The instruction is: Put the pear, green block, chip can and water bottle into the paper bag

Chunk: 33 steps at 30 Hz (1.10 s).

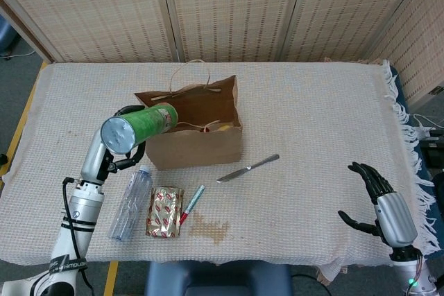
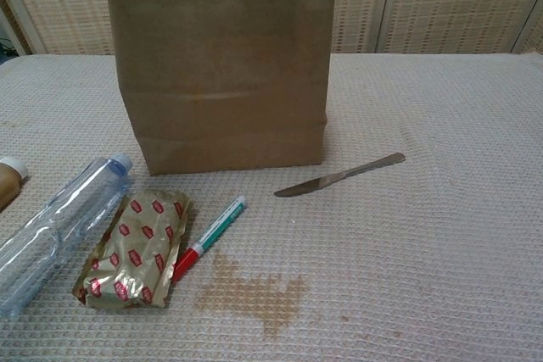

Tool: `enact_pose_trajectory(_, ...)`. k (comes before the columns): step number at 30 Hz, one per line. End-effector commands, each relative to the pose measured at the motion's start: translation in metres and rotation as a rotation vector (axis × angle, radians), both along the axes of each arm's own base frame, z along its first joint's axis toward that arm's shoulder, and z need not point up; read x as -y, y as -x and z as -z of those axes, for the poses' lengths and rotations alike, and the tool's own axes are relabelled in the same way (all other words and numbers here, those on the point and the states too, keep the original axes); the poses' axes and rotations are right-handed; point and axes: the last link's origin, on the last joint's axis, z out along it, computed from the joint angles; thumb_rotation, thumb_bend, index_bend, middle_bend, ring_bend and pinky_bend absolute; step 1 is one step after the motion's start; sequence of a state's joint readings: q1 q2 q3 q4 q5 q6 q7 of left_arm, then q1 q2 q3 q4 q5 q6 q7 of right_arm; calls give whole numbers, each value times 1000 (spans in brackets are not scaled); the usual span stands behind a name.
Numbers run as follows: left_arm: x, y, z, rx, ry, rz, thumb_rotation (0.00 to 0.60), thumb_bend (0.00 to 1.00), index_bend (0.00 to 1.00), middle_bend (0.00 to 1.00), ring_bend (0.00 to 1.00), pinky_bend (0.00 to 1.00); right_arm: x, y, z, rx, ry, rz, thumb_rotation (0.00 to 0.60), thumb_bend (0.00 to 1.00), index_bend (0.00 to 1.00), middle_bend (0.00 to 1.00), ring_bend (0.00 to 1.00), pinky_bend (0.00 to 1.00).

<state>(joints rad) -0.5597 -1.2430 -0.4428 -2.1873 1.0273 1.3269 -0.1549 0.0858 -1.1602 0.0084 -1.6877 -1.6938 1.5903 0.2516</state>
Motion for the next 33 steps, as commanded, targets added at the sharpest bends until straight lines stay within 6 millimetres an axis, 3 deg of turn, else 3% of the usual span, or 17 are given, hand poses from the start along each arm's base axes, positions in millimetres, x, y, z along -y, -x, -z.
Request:
enact_pose_trajectory(1, -4, -11, -3, 12, -19, 19, 600, 649, 619, 678, 633, 731, 0, 0, 0, -4, -2, 1, 600, 86, 2, 151, 73, 200)
enact_pose_trajectory(9, -12, -35, 3, -13, -13, 54, 600, 650, 619, 678, 634, 731, 1, 0, 2, -5, -10, 5, 600, 86, 2, 150, 73, 200)
enact_pose_trajectory(14, -18, -45, 24, -88, 3, 79, 600, 652, 602, 663, 616, 716, 0, 0, 3, -3, -16, 4, 600, 85, 2, 151, 73, 200)
enact_pose_trajectory(18, -29, -58, 42, -175, -1, 106, 600, 650, 573, 586, 528, 660, 1, 0, 4, -5, -25, 5, 600, 86, 2, 150, 73, 200)
enact_pose_trajectory(24, -45, -79, 62, -296, -42, 161, 600, 642, 542, 555, 511, 647, 2, 0, 3, -9, -25, 3, 600, 85, 2, 150, 73, 200)
enact_pose_trajectory(26, -49, -80, 69, -356, -39, 172, 600, 612, 471, 489, 457, 591, 3, 1, 2, -4, -24, 6, 600, 86, 2, 151, 73, 200)
enact_pose_trajectory(30, -51, -75, 75, -433, 17, 162, 600, 458, 98, 110, 114, 280, 3, 3, 1, 4, -30, 13, 600, 85, 2, 150, 72, 200)
enact_pose_trajectory(33, -55, -72, 71, -440, 23, 146, 600, 451, 3, 25, 71, 226, 3, 3, 2, 5, -42, 13, 600, 86, 2, 150, 73, 200)
